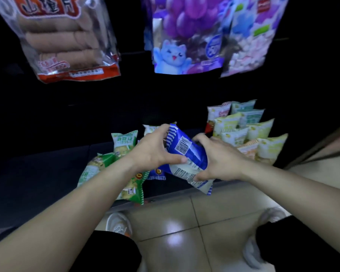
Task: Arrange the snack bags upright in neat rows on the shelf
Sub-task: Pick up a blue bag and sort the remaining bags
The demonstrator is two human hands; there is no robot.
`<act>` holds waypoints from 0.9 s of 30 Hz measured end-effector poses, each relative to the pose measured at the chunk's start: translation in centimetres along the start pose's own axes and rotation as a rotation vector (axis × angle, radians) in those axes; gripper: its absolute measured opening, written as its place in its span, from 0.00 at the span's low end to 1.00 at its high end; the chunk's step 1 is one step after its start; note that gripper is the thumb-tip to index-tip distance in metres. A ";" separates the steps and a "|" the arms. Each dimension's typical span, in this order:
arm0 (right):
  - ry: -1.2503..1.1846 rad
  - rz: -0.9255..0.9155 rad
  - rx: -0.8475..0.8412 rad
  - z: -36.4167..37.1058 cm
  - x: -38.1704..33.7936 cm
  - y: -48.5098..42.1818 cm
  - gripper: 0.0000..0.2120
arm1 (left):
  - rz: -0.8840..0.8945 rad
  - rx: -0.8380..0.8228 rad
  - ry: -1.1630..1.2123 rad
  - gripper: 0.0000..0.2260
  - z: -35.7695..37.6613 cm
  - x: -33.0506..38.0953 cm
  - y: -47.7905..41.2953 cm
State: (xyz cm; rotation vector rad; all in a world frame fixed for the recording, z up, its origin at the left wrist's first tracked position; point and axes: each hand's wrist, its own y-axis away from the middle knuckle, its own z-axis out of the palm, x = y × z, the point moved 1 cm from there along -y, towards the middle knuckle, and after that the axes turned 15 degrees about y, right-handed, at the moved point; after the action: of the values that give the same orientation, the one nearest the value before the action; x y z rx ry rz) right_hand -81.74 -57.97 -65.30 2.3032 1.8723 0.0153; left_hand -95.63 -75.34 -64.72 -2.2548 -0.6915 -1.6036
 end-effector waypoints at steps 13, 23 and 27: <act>0.083 0.052 0.036 2.4 4.9 1.3 0.45 | 0.035 0.074 -0.105 0.29 4.0 -0.3 -2.0; -0.022 0.210 -0.201 2.6 8.7 -0.5 0.23 | 0.150 0.070 -0.364 0.27 5.2 -0.7 -2.6; -0.128 0.177 -0.271 2.6 9.3 -0.7 0.19 | 0.210 0.044 -0.421 0.26 5.6 -1.1 -2.7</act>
State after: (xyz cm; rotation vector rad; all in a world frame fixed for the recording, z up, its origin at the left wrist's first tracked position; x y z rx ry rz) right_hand -80.12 -49.11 -68.92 2.2174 1.4993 0.1328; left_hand -92.85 -70.51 -67.73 -2.5601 -0.5525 -1.0184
